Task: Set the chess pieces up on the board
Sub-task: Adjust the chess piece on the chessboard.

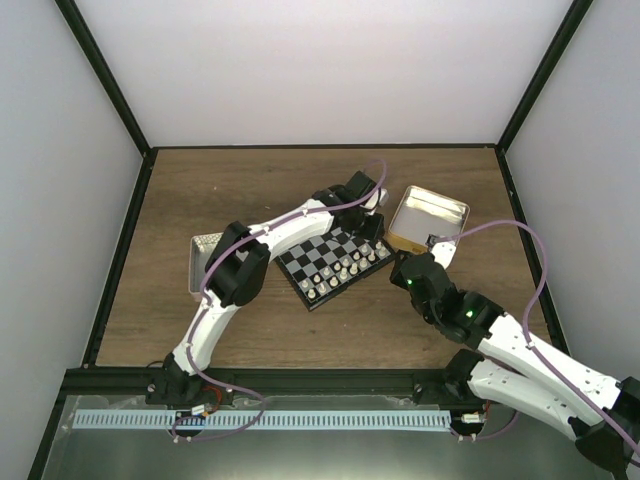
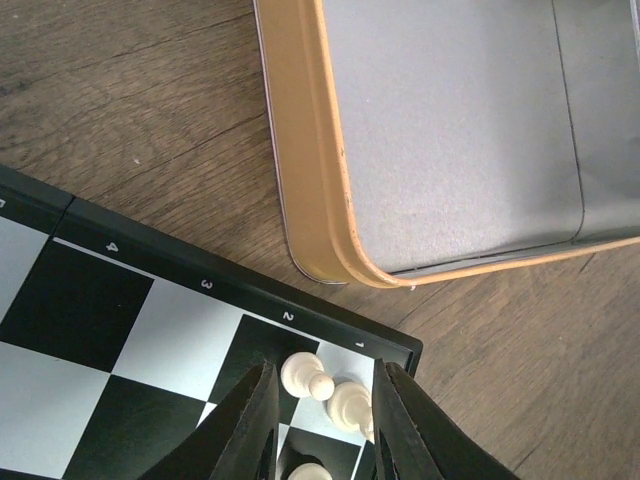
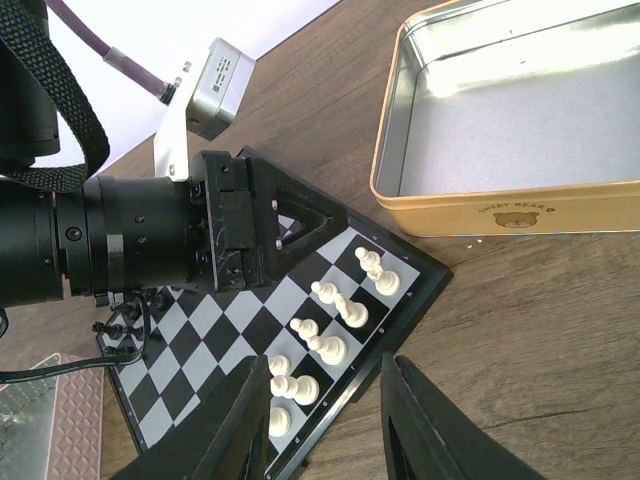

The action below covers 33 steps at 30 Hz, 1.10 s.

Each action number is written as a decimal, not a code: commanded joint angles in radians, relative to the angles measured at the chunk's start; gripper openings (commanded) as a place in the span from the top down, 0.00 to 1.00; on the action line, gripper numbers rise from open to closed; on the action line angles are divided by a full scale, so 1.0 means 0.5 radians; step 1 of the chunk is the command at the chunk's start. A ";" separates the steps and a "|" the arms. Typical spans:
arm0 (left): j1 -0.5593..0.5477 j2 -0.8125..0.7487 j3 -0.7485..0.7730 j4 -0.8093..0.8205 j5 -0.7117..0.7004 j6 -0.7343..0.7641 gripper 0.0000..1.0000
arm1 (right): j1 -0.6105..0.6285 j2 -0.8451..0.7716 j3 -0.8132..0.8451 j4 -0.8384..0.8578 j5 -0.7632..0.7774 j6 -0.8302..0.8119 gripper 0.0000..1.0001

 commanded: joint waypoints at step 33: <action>-0.032 0.107 -0.012 0.003 0.032 0.026 0.67 | -0.012 0.024 0.003 0.024 0.033 0.014 0.68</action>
